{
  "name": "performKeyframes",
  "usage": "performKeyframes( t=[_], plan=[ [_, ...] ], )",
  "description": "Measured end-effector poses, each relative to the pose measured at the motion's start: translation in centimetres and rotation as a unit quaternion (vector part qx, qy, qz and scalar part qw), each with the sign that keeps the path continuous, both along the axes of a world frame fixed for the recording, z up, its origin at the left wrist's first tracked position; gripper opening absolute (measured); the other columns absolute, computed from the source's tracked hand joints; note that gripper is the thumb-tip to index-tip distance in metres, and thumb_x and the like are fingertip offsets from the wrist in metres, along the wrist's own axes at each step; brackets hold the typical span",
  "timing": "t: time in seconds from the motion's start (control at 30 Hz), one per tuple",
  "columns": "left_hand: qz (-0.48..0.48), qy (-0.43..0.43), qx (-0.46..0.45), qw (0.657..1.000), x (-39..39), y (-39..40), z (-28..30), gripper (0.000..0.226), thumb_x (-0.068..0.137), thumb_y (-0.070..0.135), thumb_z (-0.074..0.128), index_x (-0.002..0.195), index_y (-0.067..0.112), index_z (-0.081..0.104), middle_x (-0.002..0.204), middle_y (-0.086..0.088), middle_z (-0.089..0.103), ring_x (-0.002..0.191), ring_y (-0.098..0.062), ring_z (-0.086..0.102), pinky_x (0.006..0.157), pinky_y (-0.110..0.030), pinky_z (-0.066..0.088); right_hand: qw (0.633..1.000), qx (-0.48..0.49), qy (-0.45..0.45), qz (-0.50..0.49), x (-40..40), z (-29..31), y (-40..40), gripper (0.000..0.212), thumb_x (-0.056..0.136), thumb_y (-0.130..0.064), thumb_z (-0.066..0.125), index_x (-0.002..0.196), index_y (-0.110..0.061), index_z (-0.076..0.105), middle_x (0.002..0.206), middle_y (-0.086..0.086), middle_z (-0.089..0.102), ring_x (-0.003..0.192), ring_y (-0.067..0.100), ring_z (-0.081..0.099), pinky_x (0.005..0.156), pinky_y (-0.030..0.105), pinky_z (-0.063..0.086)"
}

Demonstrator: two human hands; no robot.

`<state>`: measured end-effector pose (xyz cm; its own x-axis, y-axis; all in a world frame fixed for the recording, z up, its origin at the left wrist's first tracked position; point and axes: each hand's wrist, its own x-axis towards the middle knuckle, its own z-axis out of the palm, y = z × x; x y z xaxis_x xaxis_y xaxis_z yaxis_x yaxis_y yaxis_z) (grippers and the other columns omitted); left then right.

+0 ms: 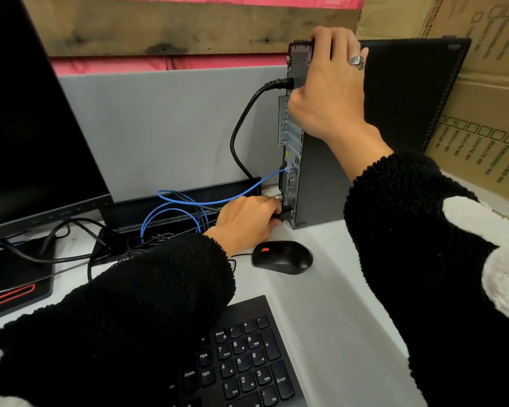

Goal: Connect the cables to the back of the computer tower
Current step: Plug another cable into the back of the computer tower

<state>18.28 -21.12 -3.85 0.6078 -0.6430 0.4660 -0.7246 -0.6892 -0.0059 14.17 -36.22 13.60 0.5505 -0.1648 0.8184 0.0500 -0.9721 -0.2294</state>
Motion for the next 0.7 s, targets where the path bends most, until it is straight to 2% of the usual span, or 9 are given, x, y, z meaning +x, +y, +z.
performKeyframes(
  t=[0.1, 0.27, 0.37, 0.43, 0.53, 0.63, 0.7],
  plan=[
    [-0.021, -0.022, 0.023, 0.999, -0.2, 0.5, 0.3, 0.026, 0.097, 0.039, 0.061, 0.119, 0.026, 0.065, 0.116, 0.007, 0.071, 0.097, -0.028, 0.069, 0.071, -0.036, 0.052, 1.0, 0.004, -0.002, 0.008, -0.2, 0.0, -0.1, 0.059, 0.075, -0.015, 0.052, 0.134, -0.009, 0.049, 0.138, 0.009, 0.049, 0.136, 0.03, 0.041, 0.12, 0.056, 0.029],
    [-0.02, -0.022, 0.035, 0.999, -0.3, 1.1, 0.3, 0.028, 0.099, 0.042, 0.056, 0.113, 0.024, 0.072, 0.108, 0.006, 0.074, 0.094, -0.025, 0.07, 0.073, -0.04, 0.057, 1.0, 0.005, 0.009, 0.007, -0.2, 0.0, -0.2, 0.059, 0.079, -0.014, 0.055, 0.137, -0.01, 0.047, 0.142, 0.009, 0.047, 0.14, 0.029, 0.037, 0.126, 0.054, 0.019],
    [0.026, -0.005, 0.053, 0.998, -0.4, 0.9, -0.1, 0.034, 0.101, 0.047, 0.049, 0.11, 0.025, 0.073, 0.1, 0.003, 0.075, 0.09, -0.026, 0.07, 0.072, -0.038, 0.055, 1.0, 0.004, 0.007, 0.011, -0.2, 0.0, -0.2, 0.059, 0.078, -0.016, 0.056, 0.136, -0.009, 0.048, 0.141, 0.01, 0.047, 0.14, 0.03, 0.038, 0.125, 0.055, 0.021],
    [0.064, 0.014, 0.041, 0.997, -0.5, 0.4, -0.5, 0.036, 0.101, 0.049, 0.047, 0.106, 0.026, 0.074, 0.092, 0.001, 0.074, 0.082, -0.027, 0.068, 0.065, -0.034, 0.049, 1.0, 0.002, 0.008, 0.011, -0.3, 0.0, -0.2, 0.059, 0.079, -0.016, 0.056, 0.137, -0.009, 0.047, 0.142, 0.009, 0.047, 0.141, 0.03, 0.037, 0.125, 0.055, 0.02],
    [0.099, 0.098, -0.003, 0.99, -0.4, -0.2, -0.7, 0.035, 0.1, 0.049, 0.05, 0.101, 0.023, 0.075, 0.085, -0.001, 0.069, 0.073, -0.026, 0.06, 0.062, -0.033, 0.042, 1.0, -0.001, 0.011, 0.009, -0.3, 0.0, -0.4, 0.06, 0.08, -0.016, 0.057, 0.139, -0.01, 0.047, 0.144, 0.009, 0.046, 0.142, 0.03, 0.036, 0.126, 0.053, 0.017],
    [0.115, 0.206, -0.047, 0.971, -0.1, -0.5, -0.7, 0.034, 0.098, 0.047, 0.052, 0.094, 0.021, 0.074, 0.082, -0.002, 0.069, 0.077, -0.028, 0.065, 0.071, -0.038, 0.052, 1.0, 0.001, 0.008, 0.011, -0.3, 0.0, -0.4, 0.06, 0.081, -0.016, 0.058, 0.139, -0.01, 0.047, 0.144, 0.009, 0.046, 0.142, 0.03, 0.037, 0.126, 0.053, 0.017],
    [0.103, 0.306, -0.088, 0.942, 0.2, -0.8, -0.6, 0.033, 0.098, 0.043, 0.053, 0.086, 0.02, 0.073, 0.068, -0.002, 0.072, 0.071, -0.021, 0.07, 0.08, -0.039, 0.057, 1.0, 0.001, 0.01, 0.01, -0.2, 0.0, -0.3, 0.06, 0.081, -0.016, 0.058, 0.14, -0.01, 0.046, 0.144, 0.009, 0.046, 0.143, 0.03, 0.036, 0.127, 0.054, 0.016]
  ],
)
